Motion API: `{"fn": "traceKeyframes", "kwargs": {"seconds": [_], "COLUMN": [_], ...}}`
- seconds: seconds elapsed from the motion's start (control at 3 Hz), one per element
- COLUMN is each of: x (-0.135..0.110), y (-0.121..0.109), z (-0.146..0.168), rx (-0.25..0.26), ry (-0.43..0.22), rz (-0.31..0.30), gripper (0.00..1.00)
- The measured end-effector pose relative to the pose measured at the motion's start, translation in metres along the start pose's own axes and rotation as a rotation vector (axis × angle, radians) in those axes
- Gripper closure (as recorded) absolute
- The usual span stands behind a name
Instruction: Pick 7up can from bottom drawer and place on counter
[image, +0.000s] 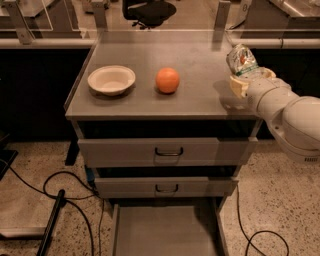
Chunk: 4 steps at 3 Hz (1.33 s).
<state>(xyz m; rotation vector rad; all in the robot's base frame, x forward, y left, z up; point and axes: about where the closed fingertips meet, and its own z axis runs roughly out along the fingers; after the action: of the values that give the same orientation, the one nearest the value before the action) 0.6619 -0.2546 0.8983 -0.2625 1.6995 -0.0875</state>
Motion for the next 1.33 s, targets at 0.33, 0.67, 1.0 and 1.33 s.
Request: {"fn": "traceKeyframes", "kwargs": {"seconds": [0.33, 0.67, 1.0, 1.33], "x": [0.0075, 0.0080, 0.0077, 0.0034], "y": [0.0132, 0.0132, 0.0128, 0.0221], "z": [0.0059, 0.0062, 0.0067, 0.0079], "rx": [-0.051, -0.052, -0.082, -0.163], "ry": [0.030, 0.032, 0.049, 0.083], "rz": [0.008, 0.008, 0.024, 0.034], "gripper": [1.00, 1.00, 1.00, 1.00]}}
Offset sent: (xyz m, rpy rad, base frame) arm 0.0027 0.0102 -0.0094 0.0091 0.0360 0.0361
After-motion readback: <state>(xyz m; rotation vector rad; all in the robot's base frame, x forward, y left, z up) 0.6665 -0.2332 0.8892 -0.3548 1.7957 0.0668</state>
